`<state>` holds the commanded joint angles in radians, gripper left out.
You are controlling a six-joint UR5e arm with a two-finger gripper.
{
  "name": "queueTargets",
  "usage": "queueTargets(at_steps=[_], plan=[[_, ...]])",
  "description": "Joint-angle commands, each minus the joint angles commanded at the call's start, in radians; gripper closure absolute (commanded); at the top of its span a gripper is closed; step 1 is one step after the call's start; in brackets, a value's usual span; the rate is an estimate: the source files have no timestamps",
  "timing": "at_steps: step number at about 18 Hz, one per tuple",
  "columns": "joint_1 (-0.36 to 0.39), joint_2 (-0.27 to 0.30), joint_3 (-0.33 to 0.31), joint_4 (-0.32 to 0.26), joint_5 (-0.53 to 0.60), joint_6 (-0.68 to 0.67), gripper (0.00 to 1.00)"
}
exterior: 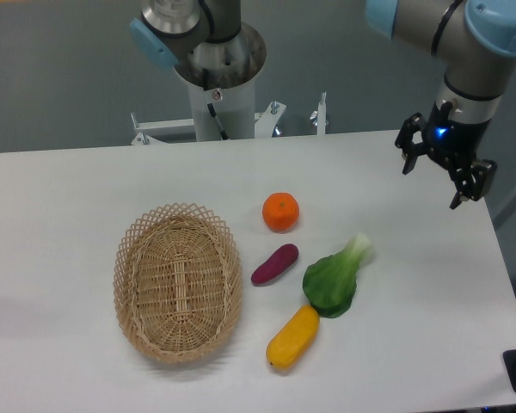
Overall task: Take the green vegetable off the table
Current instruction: 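Move the open gripper down over the green bok choy stem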
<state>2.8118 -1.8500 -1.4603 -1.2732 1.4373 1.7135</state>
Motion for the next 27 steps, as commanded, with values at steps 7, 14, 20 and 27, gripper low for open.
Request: queueTargets(at_steps=[7, 14, 20, 27], plan=[[-0.002, -0.003, -0.037, 0.032, 0.0, -0.078, 0.0], [-0.07, -0.008, -0.181, 0.24, 0.0, -0.167, 0.0], [-0.121, -0.124, -0.221, 0.376, 0.021, -0.344, 0.0], [-0.127, -0.144, -0.27, 0.393, 0.078, -0.324, 0.0]])
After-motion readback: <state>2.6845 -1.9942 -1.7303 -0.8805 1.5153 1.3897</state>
